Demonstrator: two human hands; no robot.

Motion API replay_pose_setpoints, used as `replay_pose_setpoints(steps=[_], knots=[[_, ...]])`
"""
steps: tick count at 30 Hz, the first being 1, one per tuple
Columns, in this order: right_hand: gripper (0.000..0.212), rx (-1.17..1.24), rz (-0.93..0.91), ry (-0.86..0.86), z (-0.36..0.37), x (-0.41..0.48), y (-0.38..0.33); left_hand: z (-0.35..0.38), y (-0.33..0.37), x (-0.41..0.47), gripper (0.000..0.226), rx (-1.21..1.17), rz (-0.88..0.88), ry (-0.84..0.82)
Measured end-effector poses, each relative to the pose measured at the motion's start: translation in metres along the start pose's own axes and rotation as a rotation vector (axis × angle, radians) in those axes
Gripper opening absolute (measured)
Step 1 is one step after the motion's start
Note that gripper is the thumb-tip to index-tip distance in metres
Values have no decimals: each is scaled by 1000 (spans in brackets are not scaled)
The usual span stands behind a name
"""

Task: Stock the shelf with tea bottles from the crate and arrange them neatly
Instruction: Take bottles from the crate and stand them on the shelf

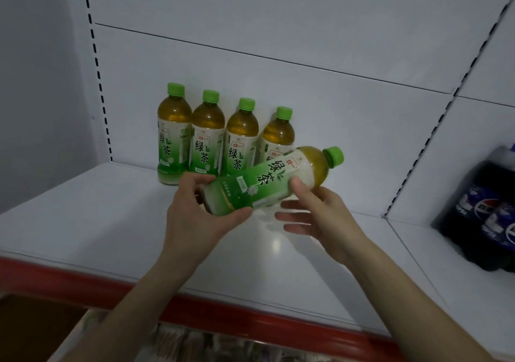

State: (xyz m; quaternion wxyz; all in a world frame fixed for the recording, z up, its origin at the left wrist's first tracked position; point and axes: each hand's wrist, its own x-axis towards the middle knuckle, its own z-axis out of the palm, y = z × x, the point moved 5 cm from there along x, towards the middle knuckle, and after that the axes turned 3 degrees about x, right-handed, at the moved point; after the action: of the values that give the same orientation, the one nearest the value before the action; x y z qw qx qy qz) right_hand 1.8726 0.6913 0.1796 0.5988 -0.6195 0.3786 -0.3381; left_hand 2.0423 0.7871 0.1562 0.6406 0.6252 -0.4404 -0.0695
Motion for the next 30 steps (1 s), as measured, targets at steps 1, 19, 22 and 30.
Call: replay_pose_setpoints(steps=[1, 19, 22, 30], knots=[[34, 115, -23, 31, 0, 2, -4, 9, 5, -3, 61, 8, 34, 4], [57, -115, -228, 186, -71, 54, -16, 66, -50, -12, 84, 874, 17, -705], [52, -170, -258, 135, -81, 58, -15, 66, -50, -14, 96, 893, 44, -713], [54, -239, -311, 108, -81, 83, -15, 65, -50, -14, 103, 892, 79, -682]])
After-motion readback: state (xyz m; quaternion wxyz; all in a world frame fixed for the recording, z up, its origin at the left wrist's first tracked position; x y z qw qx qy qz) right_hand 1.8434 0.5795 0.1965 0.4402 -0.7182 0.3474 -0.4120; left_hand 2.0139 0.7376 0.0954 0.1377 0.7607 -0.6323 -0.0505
